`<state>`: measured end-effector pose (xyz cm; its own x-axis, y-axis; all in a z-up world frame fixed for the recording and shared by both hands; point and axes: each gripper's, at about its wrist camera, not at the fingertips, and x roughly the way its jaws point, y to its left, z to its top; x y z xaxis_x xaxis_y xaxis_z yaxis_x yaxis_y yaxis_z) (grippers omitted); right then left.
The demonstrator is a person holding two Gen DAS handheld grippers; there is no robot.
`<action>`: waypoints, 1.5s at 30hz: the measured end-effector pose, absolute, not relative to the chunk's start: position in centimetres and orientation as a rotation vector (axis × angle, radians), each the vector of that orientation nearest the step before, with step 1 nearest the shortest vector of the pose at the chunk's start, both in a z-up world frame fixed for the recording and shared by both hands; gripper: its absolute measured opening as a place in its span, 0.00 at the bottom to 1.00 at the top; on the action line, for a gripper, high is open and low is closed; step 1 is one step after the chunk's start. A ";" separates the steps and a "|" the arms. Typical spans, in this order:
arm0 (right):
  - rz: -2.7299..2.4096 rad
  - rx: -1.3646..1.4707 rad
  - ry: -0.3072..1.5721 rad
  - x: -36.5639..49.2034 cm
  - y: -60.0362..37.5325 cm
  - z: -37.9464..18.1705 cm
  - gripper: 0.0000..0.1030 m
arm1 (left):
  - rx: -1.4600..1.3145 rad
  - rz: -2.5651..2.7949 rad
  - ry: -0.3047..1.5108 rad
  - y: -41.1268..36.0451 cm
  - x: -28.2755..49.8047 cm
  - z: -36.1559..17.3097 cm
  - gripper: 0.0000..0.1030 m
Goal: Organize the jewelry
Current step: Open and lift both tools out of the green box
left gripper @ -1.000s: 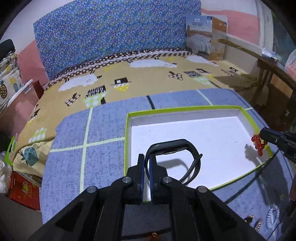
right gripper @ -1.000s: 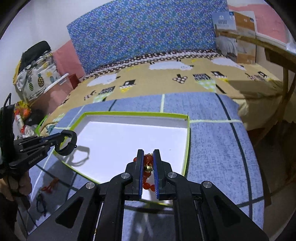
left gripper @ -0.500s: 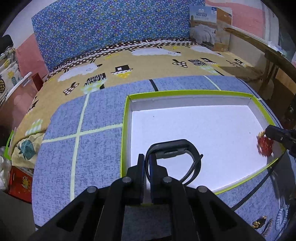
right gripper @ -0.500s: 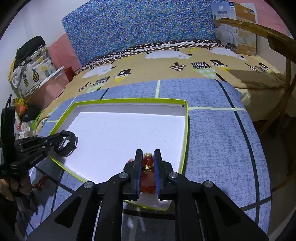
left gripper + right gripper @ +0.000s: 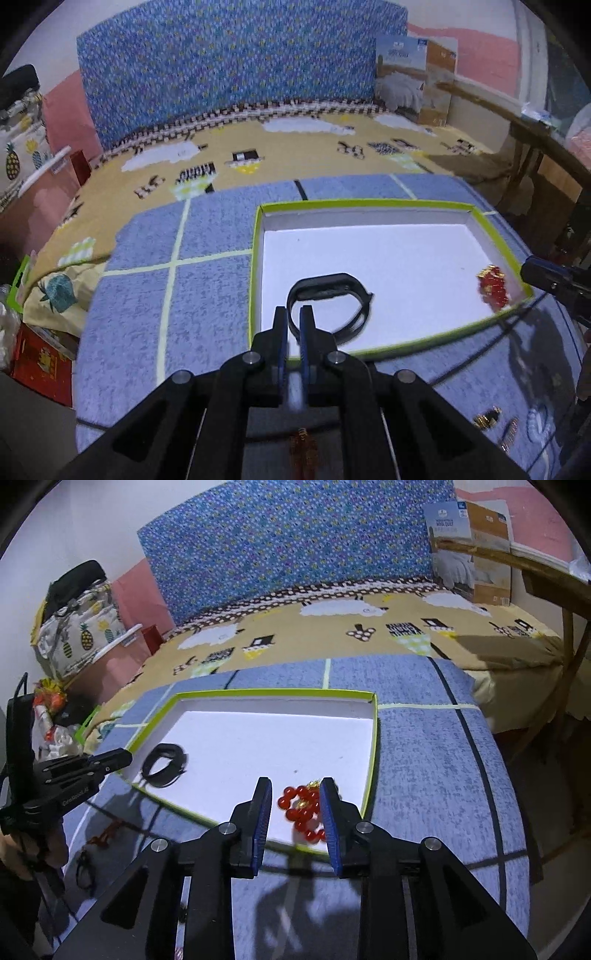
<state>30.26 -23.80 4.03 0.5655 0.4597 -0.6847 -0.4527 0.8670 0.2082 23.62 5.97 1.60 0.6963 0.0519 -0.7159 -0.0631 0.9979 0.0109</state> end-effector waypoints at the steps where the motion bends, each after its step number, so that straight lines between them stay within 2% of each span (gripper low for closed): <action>1: 0.538 0.009 0.800 29.7 -23.9 4.2 0.27 | -0.019 0.058 0.783 5.9 22.9 2.0 0.07; 6: 0.555 0.016 0.773 26.8 -24.6 5.2 0.27 | -0.025 0.032 0.736 5.0 19.3 3.2 0.11; 29: 0.545 0.002 0.695 11.8 -28.1 6.4 0.27 | -0.068 0.008 0.666 3.2 5.5 3.1 0.11; 45: 0.524 -0.007 0.693 9.6 -28.5 5.6 0.27 | -0.065 0.008 0.653 3.0 3.0 2.9 0.11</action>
<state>9.57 -28.54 5.62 0.6457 0.4582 -0.6108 -0.4627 0.8711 0.1644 3.02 3.05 2.92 0.7942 -0.0135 -0.6076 -0.0276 0.9979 -0.0583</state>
